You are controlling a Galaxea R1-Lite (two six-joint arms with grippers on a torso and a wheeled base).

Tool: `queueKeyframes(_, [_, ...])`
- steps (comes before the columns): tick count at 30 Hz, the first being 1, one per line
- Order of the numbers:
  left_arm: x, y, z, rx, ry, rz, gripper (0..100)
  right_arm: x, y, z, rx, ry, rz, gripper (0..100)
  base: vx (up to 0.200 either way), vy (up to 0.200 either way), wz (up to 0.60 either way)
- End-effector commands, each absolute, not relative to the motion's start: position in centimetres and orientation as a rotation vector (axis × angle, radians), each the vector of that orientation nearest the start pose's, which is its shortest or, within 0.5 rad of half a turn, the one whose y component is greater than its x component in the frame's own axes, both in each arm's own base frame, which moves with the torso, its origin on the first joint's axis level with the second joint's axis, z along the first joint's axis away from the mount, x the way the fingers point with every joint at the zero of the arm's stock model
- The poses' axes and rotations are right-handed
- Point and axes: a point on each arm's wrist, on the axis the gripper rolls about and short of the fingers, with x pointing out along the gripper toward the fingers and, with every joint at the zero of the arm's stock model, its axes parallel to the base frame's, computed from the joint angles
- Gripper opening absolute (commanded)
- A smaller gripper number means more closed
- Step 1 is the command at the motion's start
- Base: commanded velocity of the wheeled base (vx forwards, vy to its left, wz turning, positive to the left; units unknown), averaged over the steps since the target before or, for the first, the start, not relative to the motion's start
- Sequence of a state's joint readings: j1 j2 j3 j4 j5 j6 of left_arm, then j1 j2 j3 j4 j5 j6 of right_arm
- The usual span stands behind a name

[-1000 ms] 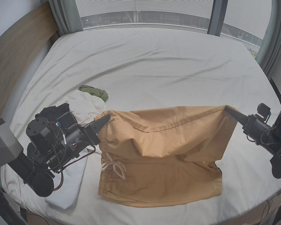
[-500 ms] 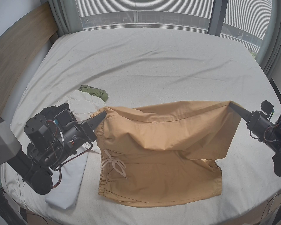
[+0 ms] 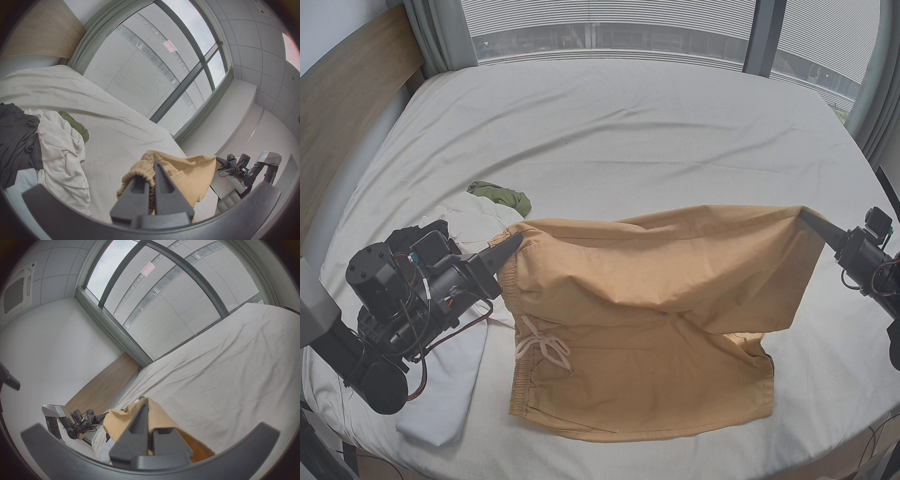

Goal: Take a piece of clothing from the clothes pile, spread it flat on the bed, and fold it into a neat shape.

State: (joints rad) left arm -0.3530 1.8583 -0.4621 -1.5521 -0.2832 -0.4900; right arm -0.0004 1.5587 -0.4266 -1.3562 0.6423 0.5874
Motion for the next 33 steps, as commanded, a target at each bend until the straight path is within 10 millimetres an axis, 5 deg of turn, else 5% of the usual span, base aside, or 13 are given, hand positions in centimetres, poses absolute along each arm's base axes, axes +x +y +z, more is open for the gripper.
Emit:
queueKeyframes(1, [27.0,-10.2,14.5,-0.473,0.000,-0.659,0,23.5,0.8,19.8,0.492,-0.037,0.664,0,0.000,0.000,0.00])
queueKeyframes(33, [26.9,-9.9,14.6,-0.470,-0.003,-0.662,0,23.7,-0.4,20.2,0.492,-0.048,0.646,0,0.000,0.000,0.00])
